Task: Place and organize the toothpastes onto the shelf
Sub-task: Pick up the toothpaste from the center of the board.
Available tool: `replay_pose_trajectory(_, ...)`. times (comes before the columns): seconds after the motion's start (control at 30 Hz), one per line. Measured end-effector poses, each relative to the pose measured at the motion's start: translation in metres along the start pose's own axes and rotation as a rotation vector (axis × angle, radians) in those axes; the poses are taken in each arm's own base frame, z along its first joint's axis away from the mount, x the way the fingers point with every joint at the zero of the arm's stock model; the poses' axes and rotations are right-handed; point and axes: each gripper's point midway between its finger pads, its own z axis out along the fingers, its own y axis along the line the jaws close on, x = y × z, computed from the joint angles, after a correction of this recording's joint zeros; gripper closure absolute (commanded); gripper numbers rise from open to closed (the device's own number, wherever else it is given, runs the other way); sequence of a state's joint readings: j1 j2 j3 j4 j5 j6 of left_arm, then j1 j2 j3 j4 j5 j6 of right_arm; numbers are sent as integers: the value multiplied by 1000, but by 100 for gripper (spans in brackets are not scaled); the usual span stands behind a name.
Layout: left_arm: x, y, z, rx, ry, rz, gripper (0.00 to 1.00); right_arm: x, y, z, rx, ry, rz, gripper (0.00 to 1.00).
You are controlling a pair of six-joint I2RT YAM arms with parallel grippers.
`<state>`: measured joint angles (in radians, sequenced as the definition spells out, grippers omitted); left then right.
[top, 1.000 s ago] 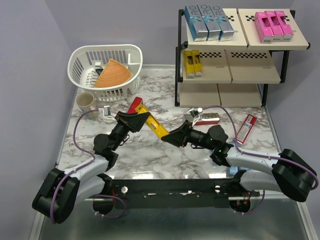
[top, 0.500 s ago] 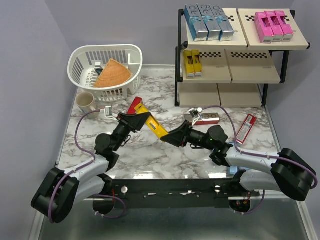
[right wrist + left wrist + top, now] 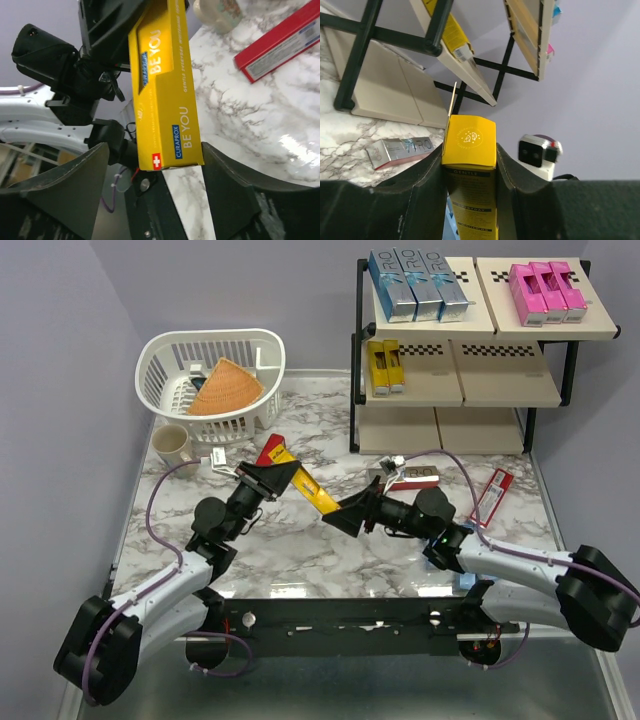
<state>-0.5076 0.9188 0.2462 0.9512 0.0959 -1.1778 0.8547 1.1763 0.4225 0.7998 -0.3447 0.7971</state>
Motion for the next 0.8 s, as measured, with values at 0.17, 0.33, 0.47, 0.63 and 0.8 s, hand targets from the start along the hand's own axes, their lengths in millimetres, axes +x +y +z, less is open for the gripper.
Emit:
replay_pose_trajectory(0.17,-3,15,3,-109,-8,-31,62,-21,0,-8,56,-37,-178,13)
replay_pose_trajectory(0.33,0,34,1,-211,-4,-75,62,-39,-1,-15,91,-75,-394,13)
replay_pose_trajectory(0.47,6,44,-1,-259,9,-116,62,-41,-13,-16,131,-69,-518,12)
replay_pose_trajectory(0.63,7,47,-1,-291,8,-155,62,-36,-20,-14,158,-40,-643,12)
replay_pose_trajectory(0.8,3,45,2,-299,-9,-184,62,-22,-24,-8,163,9,-729,12)
